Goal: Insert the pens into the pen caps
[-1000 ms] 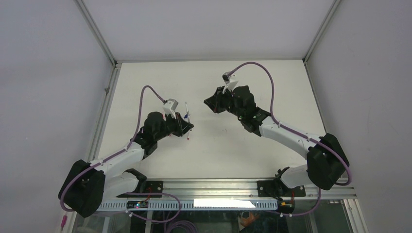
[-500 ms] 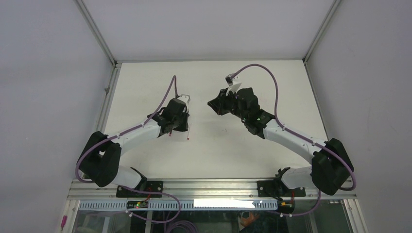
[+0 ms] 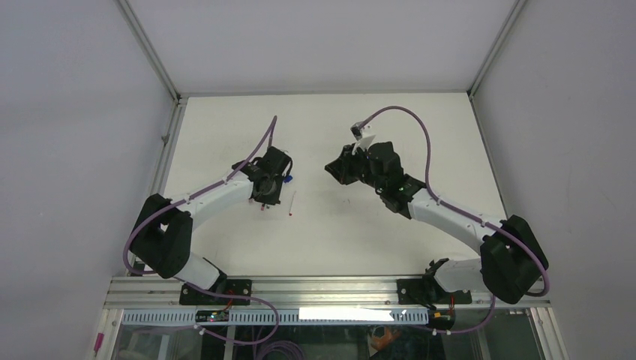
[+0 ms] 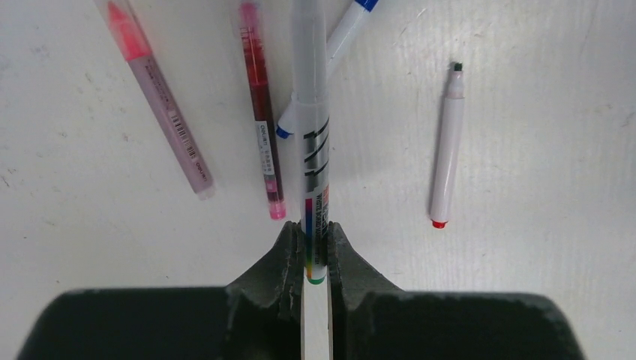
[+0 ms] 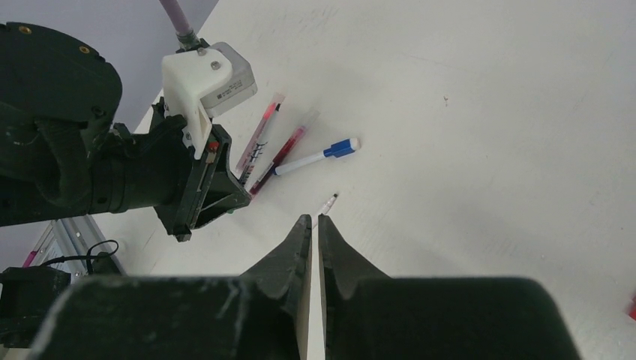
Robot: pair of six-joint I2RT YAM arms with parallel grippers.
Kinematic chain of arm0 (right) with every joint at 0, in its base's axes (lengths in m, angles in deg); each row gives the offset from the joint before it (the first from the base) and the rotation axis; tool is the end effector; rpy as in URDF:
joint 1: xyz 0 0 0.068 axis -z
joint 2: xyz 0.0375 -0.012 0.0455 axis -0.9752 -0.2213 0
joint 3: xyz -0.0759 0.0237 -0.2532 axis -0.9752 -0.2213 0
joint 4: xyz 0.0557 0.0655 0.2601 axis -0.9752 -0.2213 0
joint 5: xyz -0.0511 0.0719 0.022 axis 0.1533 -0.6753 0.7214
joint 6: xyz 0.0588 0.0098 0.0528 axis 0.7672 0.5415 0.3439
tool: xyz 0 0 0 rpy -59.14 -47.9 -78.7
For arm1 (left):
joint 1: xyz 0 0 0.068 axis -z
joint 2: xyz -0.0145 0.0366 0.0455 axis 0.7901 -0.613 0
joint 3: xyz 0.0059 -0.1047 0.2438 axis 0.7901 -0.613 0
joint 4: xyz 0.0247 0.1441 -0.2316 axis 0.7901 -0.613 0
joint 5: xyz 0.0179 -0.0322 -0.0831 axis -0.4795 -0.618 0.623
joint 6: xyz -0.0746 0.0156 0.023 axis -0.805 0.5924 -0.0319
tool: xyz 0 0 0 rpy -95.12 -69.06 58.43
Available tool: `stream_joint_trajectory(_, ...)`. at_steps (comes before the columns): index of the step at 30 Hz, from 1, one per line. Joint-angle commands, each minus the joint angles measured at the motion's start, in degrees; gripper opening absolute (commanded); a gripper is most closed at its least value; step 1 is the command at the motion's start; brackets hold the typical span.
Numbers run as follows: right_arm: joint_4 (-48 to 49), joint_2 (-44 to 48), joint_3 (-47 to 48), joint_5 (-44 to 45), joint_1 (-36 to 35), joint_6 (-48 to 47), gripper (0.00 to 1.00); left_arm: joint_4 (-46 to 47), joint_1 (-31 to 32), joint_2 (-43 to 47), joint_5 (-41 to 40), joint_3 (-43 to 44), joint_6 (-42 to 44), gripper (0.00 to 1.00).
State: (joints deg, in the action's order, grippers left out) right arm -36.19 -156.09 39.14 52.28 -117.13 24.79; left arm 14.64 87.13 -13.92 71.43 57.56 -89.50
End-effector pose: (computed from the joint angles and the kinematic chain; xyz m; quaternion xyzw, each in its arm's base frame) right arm 0.2584 0.2285 0.2478 -0.1602 0.7867 0.3564 0.4779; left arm 0.2588 -0.1574 0.1590 0.1265 0.9674 0.0504 0.2136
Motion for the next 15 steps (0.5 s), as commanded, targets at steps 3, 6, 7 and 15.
stream_joint_trajectory(3,3.86,4.03,-2.20,-1.99,0.88,0.10,0.09,0.07,-3.88,0.62,3.49,-1.79,-0.26,0.00)
stream_joint_trajectory(6,3.94,4.63,-2.80,-2.45,0.99,0.45,0.09,1.07,-5.22,1.02,4.41,-2.41,0.18,0.00)
stream_joint_trajectory(7,4.04,4.76,-3.00,-2.58,0.99,0.56,0.09,1.57,-5.65,1.11,5.13,-2.68,0.44,0.00)
stream_joint_trajectory(15,4.58,5.59,-3.67,-3.26,1.39,0.66,0.10,3.08,-8.11,-0.24,10.28,-2.20,1.48,0.00)
